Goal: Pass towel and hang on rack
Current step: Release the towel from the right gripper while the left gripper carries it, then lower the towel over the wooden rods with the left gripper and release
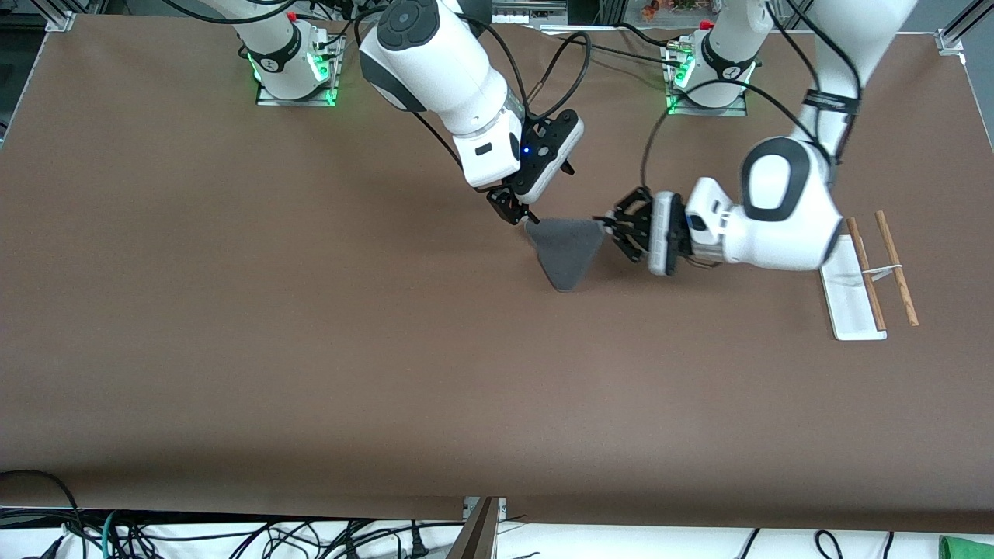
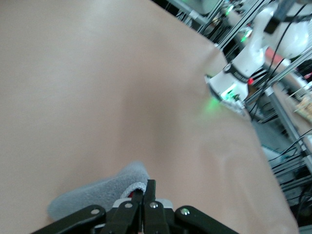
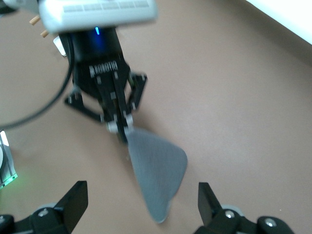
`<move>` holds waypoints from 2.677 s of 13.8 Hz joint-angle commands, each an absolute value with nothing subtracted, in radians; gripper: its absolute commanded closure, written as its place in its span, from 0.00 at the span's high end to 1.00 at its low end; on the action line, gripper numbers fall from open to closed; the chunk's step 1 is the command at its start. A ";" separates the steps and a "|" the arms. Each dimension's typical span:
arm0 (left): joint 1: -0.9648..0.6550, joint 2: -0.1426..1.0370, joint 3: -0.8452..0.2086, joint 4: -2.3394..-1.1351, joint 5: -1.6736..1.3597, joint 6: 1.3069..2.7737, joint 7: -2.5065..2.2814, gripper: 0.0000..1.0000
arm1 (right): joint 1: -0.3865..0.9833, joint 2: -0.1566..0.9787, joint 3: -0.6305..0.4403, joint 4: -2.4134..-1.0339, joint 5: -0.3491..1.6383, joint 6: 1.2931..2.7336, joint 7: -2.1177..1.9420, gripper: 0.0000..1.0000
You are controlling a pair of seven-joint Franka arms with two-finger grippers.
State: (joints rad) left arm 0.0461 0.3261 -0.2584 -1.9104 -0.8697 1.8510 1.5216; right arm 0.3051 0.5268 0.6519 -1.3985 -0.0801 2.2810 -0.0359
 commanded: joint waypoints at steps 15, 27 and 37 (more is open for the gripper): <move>0.742 0.475 -0.242 -1.306 -0.157 1.354 1.692 0.00 | -0.028 0.160 0.200 -1.402 -0.069 1.507 0.025 1.00; 0.827 0.742 -0.121 -1.247 -0.140 1.555 1.936 0.00 | -0.089 0.049 0.109 -1.456 -0.037 1.246 -0.001 1.00; 0.839 0.775 -0.124 -1.145 -0.149 1.597 1.830 1.00 | -0.083 0.051 0.081 -1.448 -0.041 1.243 -0.100 1.00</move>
State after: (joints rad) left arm 0.8477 0.7770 -0.1233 -1.2056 -0.1586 1.6102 1.8745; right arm -0.0830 0.0675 0.0821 -1.4337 -0.0522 1.2494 -0.0852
